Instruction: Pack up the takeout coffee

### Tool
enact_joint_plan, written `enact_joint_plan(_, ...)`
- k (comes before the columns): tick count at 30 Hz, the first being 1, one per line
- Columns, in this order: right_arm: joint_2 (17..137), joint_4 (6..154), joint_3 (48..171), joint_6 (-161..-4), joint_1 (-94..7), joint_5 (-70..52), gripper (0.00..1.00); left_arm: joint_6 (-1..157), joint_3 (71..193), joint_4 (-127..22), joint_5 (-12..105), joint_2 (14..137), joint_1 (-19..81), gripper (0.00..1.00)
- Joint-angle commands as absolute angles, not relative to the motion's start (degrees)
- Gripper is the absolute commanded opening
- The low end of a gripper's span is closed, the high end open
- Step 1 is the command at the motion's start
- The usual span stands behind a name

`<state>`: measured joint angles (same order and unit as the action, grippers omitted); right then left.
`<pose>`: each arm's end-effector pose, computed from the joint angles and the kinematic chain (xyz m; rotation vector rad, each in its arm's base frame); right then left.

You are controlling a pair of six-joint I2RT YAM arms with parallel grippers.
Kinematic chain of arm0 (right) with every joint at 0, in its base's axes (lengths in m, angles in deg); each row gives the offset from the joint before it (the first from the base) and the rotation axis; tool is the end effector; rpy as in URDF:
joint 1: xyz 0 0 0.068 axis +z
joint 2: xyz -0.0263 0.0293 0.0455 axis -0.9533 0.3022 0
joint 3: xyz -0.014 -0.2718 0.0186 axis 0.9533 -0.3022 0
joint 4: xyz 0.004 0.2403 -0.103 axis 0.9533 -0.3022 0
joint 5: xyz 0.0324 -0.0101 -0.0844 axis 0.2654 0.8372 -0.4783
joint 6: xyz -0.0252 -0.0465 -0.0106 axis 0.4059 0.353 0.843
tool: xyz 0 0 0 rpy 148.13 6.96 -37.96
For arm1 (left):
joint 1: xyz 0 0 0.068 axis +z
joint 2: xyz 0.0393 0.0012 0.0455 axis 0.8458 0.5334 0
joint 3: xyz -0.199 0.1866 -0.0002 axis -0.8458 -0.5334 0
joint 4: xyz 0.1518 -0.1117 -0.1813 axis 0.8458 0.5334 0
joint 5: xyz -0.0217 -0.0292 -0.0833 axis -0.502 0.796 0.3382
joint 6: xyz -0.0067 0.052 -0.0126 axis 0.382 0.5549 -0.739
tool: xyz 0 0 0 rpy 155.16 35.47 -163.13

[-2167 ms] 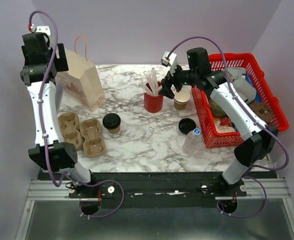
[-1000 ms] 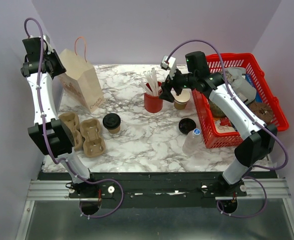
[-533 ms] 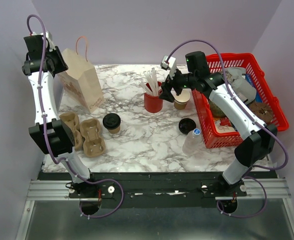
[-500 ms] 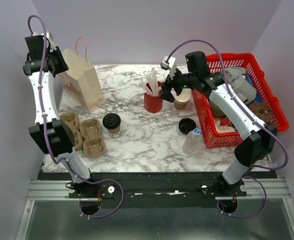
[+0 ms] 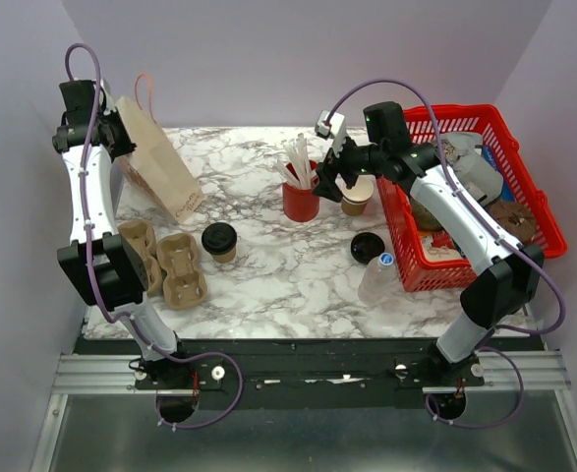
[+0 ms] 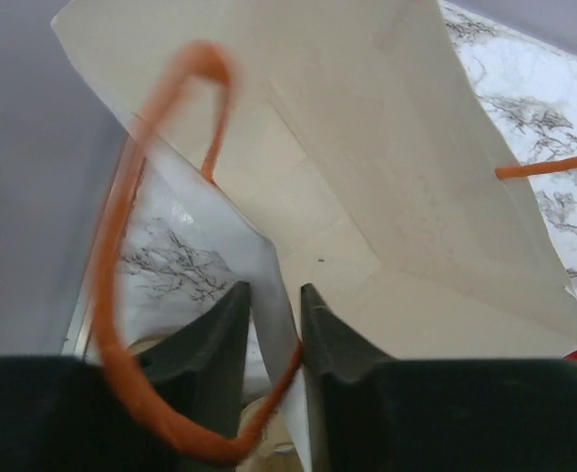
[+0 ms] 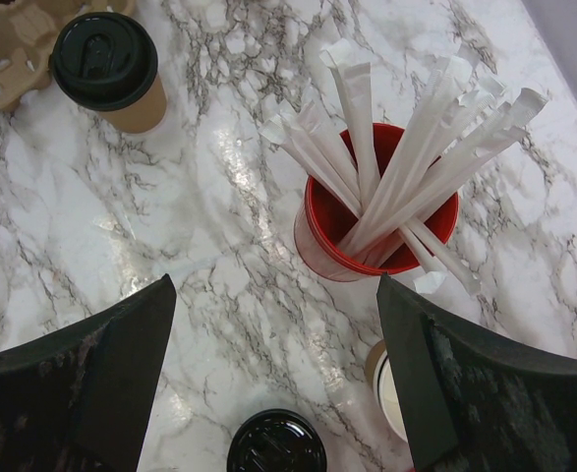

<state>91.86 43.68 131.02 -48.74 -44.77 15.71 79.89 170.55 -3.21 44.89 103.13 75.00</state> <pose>0.3237 0.1908 0.3807 -1.2549 1.7463 0.6154 0.3826 0.1144 0.3940 -0.4636 2.2008 -0.0601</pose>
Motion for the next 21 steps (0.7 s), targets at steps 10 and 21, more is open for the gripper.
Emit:
enact_joint_plan(10,90.2,44.4,130.6,-48.0,-45.1,14.9,0.92,81.5,173.0,-0.6,47.6,102.0,74.9,0.00)
enact_joint_plan(21,90.8,45.4,131.8,-50.4,-45.9,13.6,0.92,84.6,182.8,-3.5,66.1,106.3,73.6,0.00)
